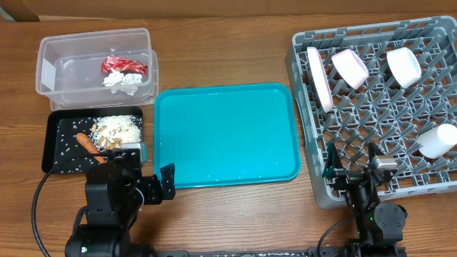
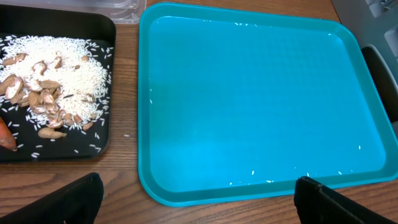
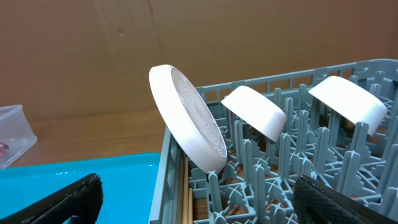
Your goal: Sort waste into correct bins and load items into the dishwasher
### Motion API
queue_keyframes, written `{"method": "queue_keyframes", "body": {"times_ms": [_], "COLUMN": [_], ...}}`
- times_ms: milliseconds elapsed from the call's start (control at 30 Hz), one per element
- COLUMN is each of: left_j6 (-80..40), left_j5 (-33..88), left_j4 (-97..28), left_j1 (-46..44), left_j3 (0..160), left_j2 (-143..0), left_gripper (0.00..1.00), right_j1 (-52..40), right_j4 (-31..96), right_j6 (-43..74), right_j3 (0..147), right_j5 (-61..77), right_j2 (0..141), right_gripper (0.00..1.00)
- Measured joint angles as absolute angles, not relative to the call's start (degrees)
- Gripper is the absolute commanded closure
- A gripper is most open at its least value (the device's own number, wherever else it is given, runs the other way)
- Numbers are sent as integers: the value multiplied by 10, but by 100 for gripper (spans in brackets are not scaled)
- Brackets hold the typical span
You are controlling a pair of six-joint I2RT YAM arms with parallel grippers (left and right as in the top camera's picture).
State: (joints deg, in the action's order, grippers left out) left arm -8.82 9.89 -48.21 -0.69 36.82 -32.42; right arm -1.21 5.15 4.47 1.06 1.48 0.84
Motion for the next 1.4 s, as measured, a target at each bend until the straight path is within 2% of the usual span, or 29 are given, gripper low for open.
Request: {"method": "queue_keyframes", "body": {"times_ms": [400, 633, 1000, 1233, 1400], "left_j6": [-88, -88, -56, -30, -14], "left_j5": [99, 69, 44, 43, 46], "left_j4": [-483, -483, -247, -58, 1], "left_j1": [-7, -7, -7, -7, -7], "left_j3": [368, 345, 172, 83, 23], "left_j2": [-314, -199, -18, -9, -9], "left_gripper": [0, 0, 0, 0, 0], "right_j1": [-12, -12, -12, -12, -12], "right_j4": [52, 51, 52, 52, 52], "right_j6": [44, 44, 44, 45, 44], "right_j3": [11, 11, 11, 11, 11], "right_j5": [15, 15, 15, 15, 15], "right_j2": [8, 8, 8, 8, 8], "right_gripper": [0, 0, 0, 0, 0]}}
